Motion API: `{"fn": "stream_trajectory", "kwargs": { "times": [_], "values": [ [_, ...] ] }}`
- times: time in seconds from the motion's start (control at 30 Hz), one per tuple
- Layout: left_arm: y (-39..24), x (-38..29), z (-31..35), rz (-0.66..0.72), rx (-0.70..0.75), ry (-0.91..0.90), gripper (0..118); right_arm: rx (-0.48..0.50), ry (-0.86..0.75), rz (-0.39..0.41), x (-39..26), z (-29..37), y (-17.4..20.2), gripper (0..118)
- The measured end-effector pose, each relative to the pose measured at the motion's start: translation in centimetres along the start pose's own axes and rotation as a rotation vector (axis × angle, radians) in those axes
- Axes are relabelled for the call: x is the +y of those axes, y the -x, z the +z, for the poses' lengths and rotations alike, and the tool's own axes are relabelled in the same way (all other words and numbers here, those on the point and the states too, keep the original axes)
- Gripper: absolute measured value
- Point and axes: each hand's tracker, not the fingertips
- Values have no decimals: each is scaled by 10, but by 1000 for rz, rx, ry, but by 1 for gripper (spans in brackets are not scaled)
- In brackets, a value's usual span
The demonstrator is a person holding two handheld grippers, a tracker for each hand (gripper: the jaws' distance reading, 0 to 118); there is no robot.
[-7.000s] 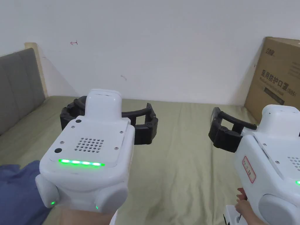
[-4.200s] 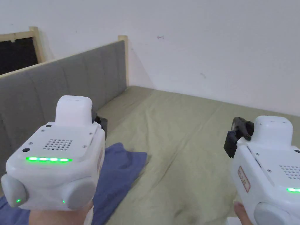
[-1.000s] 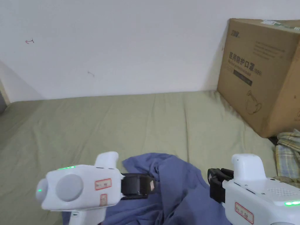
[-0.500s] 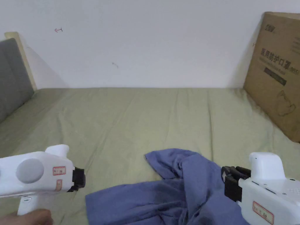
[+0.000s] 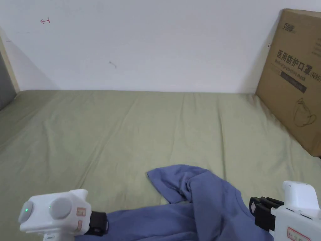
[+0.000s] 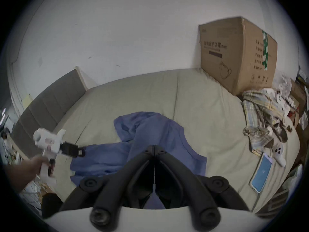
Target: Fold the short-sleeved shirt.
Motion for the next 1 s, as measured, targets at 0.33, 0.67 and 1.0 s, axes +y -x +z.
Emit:
{"fn": "stream_trajectory", "kwargs": {
  "times": [0.33, 0.67, 1.0],
  "values": [
    [4, -42, 93, -125, -108, -238, 1, 71, 267, 41, 89, -174, -31, 69],
    [10, -55, 112, -83, -109, -237, 1, -23, 566, 145, 80, -254, -52, 57],
    [32, -44, 196, -7, -3, -438, 1, 95, 258, 107, 153, -72, -66, 3]
  ]
}}
